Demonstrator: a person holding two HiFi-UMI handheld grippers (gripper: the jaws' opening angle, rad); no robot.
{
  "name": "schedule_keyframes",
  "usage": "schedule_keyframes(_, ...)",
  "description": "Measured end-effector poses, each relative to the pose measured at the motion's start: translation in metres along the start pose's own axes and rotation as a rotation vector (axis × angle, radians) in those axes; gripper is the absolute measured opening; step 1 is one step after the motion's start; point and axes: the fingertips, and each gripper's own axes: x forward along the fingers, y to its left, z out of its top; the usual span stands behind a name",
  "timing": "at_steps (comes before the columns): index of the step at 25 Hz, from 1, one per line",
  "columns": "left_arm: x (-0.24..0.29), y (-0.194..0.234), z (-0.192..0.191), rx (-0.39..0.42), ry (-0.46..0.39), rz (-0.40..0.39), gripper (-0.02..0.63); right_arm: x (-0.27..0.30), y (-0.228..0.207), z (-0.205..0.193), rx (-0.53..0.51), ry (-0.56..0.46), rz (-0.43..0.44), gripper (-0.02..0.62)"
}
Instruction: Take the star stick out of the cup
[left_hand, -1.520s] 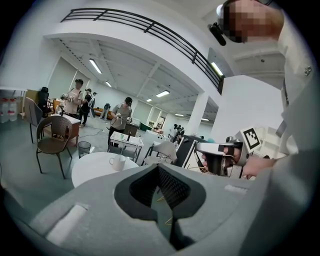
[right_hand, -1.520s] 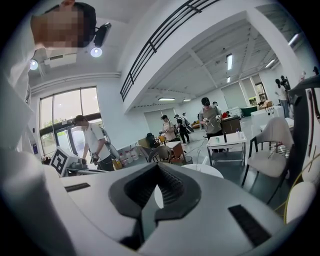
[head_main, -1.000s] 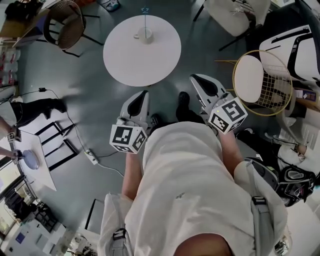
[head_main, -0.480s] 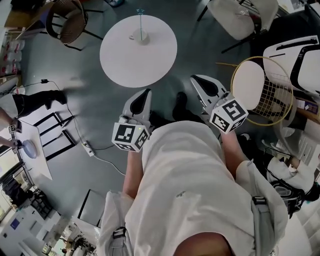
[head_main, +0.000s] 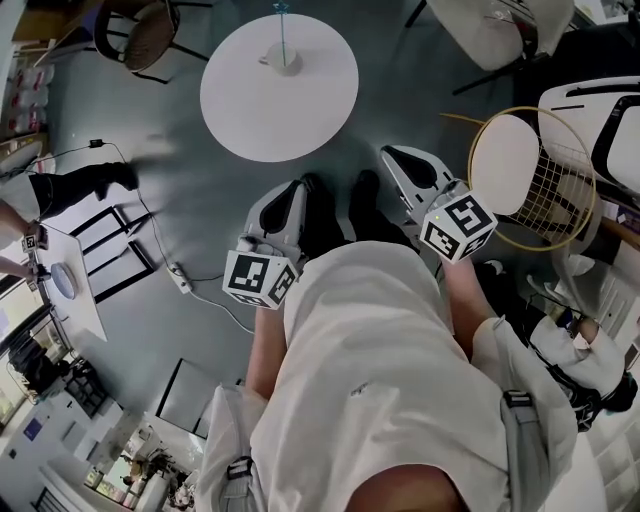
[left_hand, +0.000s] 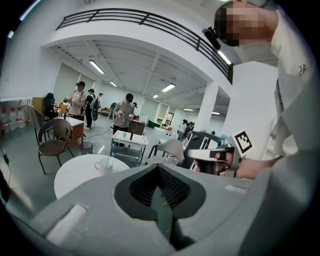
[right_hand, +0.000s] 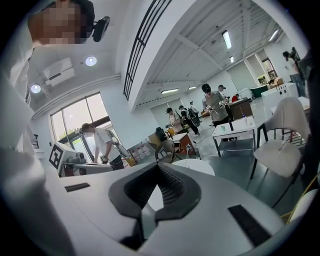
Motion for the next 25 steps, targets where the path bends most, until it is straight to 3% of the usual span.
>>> schedule_keyframes(11, 0.017, 0.028, 0.007, -0.012, -0.017, -0.036, 0.009, 0.021, 0.005, 0.006, -0.026, 0.015, -0.037, 0.006)
schedule_keyframes(25, 0.072, 0.080, 0.066, 0.000, -0.052, -0.164, 0.009, 0.074, 0.007, 0.061, -0.089, 0.000, -0.113, 0.006)
